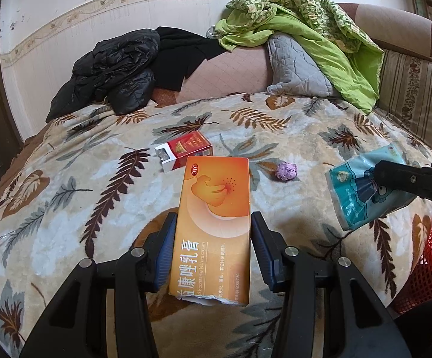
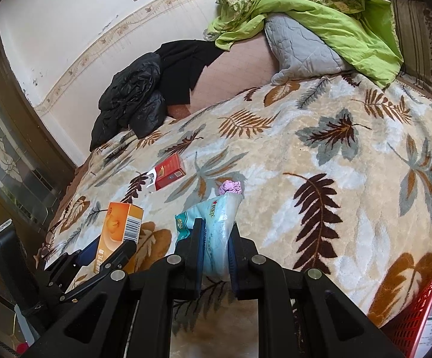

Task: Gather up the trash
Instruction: 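Lift the orange box and teal tissue pack off the bed with both tools, then carry both items over the red basket and open both tools, then move both open tools back over the red pack and purple paper ball, then grasp the red cigarette pack with the left tool while the right tool grasps the purple paper ball, then lift the red pack and purple paper ball and carry them toward the red basket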

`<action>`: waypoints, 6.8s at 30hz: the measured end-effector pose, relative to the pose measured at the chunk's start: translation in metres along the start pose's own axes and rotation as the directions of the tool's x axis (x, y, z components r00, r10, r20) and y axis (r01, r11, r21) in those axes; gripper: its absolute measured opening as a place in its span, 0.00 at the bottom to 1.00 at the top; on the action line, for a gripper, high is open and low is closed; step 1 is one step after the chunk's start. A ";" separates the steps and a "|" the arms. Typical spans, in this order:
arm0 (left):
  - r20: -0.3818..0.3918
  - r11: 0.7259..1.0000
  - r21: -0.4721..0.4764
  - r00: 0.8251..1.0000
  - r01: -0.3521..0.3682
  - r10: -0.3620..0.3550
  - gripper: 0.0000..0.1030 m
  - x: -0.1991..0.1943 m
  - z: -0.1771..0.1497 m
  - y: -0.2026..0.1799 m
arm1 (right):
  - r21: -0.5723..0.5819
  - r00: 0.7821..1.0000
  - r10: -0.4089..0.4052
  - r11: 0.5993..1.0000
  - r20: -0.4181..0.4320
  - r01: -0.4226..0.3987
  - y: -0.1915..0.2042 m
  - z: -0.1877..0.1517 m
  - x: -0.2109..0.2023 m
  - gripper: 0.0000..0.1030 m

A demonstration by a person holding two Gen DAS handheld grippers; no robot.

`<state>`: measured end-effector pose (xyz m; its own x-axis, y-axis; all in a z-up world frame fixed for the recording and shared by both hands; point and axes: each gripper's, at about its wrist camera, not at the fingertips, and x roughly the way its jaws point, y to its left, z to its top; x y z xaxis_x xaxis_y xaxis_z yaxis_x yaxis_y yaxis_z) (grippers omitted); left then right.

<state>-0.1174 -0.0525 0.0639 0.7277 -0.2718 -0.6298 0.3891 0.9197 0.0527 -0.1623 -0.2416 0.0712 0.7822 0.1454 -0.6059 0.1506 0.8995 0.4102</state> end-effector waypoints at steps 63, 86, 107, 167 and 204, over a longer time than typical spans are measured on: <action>-0.090 0.944 -0.042 0.939 0.329 -0.331 0.62 -0.020 0.038 -0.039 | 0.105 0.995 -0.008 0.994 -0.104 0.019 -0.063 0.015 -0.045 0.43; -0.082 0.975 -0.138 0.979 0.172 -0.185 0.66 0.076 0.087 0.104 | -0.066 0.968 -0.085 0.995 -0.238 0.071 -0.005 0.047 0.145 0.31; -0.310 0.906 -0.104 0.852 0.410 -0.421 0.67 0.182 0.092 0.065 | 0.118 0.986 0.044 0.993 -0.160 -0.025 -0.025 0.037 0.085 0.31; 0.085 0.998 0.045 0.995 -0.054 0.050 0.55 -0.061 -0.013 -0.031 | -0.058 0.999 -0.012 0.998 0.033 0.014 0.003 -0.028 -0.040 0.32; 0.076 0.984 0.174 0.995 0.050 -0.064 0.55 -0.081 -0.017 -0.087 | 0.078 0.999 0.021 0.997 0.032 -0.023 -0.039 -0.046 -0.083 0.32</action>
<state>-0.2196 -0.1060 0.0970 0.7422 -0.3513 -0.5707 0.5173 0.8417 0.1546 -0.2611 -0.2695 0.0747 0.8038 0.1507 -0.5754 0.1791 0.8611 0.4758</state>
